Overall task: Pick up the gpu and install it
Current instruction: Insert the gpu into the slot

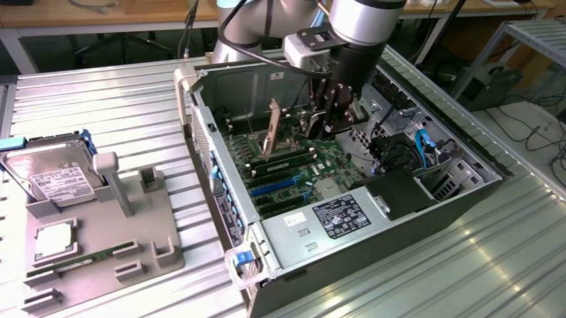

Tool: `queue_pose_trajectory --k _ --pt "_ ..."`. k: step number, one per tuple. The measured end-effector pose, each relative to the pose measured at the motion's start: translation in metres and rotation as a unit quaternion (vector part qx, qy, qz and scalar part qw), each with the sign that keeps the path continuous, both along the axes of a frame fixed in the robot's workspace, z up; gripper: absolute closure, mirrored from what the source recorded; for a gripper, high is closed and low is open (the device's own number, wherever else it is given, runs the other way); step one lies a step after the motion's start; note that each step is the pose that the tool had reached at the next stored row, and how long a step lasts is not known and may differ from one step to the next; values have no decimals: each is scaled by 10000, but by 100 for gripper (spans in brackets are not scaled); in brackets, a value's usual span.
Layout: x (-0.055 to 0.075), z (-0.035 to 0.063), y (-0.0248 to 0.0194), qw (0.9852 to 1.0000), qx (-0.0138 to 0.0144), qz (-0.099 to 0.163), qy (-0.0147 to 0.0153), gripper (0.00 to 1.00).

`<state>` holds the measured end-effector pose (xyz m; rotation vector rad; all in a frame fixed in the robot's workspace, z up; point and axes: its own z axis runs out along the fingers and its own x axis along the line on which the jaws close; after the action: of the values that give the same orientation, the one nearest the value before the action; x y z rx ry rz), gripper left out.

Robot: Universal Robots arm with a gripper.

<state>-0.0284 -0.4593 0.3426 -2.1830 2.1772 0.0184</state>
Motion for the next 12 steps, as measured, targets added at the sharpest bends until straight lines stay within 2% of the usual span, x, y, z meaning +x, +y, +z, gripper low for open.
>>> queue_pose_trajectory --k 12 --pt "0 -23 -19 10000 15 11 0 72"
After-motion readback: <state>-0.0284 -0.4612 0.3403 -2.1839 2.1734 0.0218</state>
